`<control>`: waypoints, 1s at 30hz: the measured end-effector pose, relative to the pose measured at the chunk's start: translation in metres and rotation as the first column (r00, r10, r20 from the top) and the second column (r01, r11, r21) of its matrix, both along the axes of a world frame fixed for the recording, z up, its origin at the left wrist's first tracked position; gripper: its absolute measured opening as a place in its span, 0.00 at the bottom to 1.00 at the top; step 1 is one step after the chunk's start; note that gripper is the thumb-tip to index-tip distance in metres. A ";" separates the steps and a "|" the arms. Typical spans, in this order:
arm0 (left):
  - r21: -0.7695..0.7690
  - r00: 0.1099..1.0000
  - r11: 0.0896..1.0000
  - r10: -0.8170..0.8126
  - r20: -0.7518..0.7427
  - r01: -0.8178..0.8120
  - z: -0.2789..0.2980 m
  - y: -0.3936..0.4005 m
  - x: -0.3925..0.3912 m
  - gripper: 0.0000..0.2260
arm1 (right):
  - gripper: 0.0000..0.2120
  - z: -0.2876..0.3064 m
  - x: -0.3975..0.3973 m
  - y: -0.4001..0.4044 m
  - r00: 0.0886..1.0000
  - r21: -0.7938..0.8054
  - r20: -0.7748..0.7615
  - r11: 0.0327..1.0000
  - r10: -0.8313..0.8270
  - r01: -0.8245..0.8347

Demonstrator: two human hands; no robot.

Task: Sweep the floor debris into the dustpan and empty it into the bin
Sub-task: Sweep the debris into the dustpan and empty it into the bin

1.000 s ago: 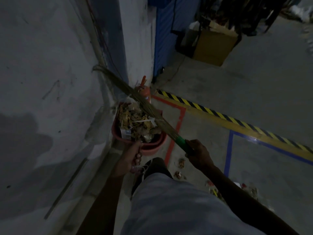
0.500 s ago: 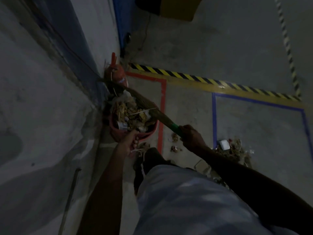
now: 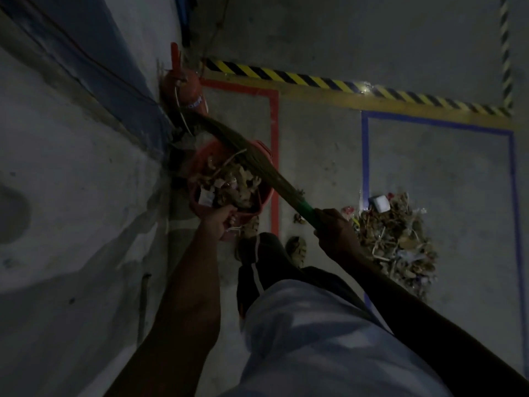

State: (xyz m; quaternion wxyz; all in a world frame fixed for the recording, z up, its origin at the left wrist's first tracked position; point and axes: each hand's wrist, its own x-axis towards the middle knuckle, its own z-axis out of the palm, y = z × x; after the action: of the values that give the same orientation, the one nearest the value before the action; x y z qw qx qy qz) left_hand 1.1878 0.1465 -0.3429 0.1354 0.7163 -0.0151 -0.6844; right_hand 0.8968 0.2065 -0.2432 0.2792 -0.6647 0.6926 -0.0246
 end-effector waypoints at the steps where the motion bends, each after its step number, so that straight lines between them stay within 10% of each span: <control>1: -0.009 1.000 1.000 -0.011 0.004 0.011 -0.004 0.000 -0.001 0.05 | 0.25 0.002 -0.001 0.004 1.000 -0.008 0.005 1.000 -0.017 0.017; 14: 0.055 0.987 0.989 -0.144 0.066 0.140 0.020 0.051 -0.026 0.17 | 0.26 0.017 -0.031 0.048 0.996 -0.093 0.043 0.993 -0.075 0.079; 30: -0.184 0.897 0.882 0.441 -0.004 -0.434 0.074 0.335 -0.055 0.17 | 0.26 0.011 -0.073 0.211 0.982 0.019 0.174 0.997 -0.077 0.075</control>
State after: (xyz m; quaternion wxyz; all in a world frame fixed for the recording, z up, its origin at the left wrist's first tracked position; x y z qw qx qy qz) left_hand 1.1332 0.4820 -0.2687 0.3504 0.6988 0.0825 -0.6182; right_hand 0.8238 0.4173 -0.2324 0.3416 -0.6314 0.6904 -0.0892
